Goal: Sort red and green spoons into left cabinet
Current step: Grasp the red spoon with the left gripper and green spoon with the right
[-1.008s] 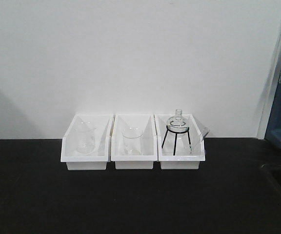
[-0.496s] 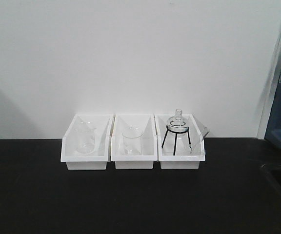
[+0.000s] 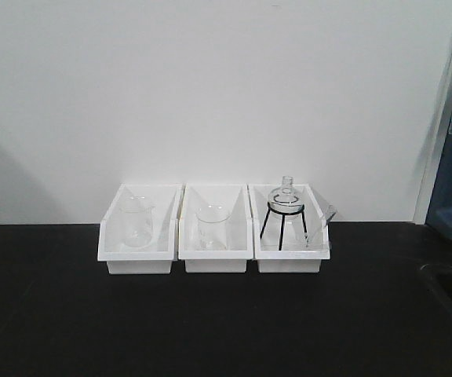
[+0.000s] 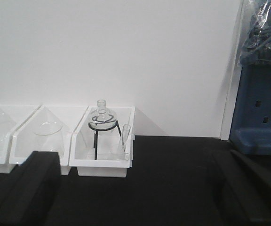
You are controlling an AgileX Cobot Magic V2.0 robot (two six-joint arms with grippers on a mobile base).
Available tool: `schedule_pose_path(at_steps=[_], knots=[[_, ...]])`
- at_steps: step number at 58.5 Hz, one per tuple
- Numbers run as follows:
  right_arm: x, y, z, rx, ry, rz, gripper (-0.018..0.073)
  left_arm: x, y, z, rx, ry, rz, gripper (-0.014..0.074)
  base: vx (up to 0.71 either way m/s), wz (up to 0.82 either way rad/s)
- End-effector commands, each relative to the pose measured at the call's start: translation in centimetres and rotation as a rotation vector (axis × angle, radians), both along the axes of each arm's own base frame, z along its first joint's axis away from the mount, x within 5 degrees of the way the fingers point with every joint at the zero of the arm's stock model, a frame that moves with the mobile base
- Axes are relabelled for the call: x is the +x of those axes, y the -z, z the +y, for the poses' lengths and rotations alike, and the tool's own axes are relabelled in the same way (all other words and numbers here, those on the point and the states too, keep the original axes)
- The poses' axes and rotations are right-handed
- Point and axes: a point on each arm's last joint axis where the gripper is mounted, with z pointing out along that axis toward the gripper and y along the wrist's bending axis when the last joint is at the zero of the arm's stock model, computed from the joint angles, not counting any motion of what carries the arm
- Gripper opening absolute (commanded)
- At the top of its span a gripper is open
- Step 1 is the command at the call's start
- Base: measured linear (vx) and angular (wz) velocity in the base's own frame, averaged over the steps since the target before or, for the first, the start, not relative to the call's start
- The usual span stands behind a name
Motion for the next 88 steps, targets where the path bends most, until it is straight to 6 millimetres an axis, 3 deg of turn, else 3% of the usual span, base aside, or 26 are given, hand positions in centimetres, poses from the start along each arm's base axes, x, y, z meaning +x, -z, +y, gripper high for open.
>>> schedule_pose_path(at_steps=[1, 19, 27, 39, 49, 80, 88], knots=[[0.3, -1.9, -0.1, -0.032, 0.002, -0.123, 0.0601, 0.0, -0.2, -0.1, -0.030, -0.031, -0.160, 0.0568, 0.00, 0.00], [2.9, 0.3, 0.2, -0.041, -0.005, -0.039, 0.0512, -0.8, 1.6, -1.7, 0.006, 0.079, -0.222, 0.0551, 0.00, 0.00], [4.5, 4.5, 2.0, -0.125, -0.092, 0.029, 0.0512, -0.7, 1.6, -1.8, 0.023, 0.093, -0.229, 0.0551, 0.00, 0.00], [4.9, 12.0, 7.0, -0.176, -0.314, 0.047, 0.0512, -0.7, 1.6, -1.8, 0.030, 0.098, -0.237, 0.0551, 0.00, 0.00], [5.0, 15.9, 9.5, -0.246, -0.449, 0.082, 0.0512, -0.7, 1.6, -1.8, 0.034, 0.100, -0.235, 0.0551, 0.00, 0.00], [6.6, 21.1, 12.5, -0.152, -0.654, 0.041, 0.0512, -0.8, 1.7, -1.8, 0.062, 0.114, -0.228, 0.0551, 0.00, 0.00], [6.6, 21.3, 12.7, -0.134, -0.668, 0.012, 0.0512, -0.8, 1.8, -1.8, 0.071, 0.122, -0.213, 0.0551, 0.00, 0.00]])
